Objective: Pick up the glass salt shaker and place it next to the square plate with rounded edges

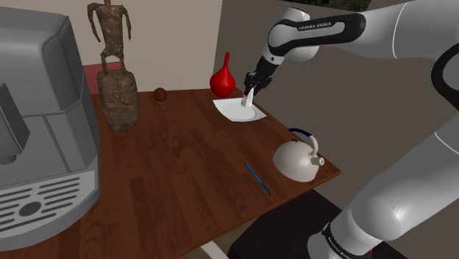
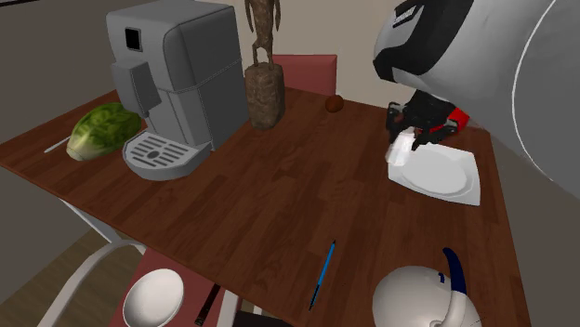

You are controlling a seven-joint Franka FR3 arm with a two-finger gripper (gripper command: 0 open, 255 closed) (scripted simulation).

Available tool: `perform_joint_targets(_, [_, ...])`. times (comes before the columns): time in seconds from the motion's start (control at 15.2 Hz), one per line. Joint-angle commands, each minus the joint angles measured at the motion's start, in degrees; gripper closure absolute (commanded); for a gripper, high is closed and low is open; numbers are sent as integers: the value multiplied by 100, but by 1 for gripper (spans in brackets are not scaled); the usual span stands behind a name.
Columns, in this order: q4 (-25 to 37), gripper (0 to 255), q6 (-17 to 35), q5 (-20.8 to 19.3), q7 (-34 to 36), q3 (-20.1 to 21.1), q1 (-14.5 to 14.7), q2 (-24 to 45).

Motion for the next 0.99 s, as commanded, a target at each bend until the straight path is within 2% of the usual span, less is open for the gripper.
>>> perform_joint_targets(0.0, [247,255,-60,68,-300,-155,-109,223])
perform_joint_targets(0.13, [548,255,-157,147,-586,-300,-226,470])
perform_joint_targets(0.92, [-111,255,720,291,-775,-287,-216,701])
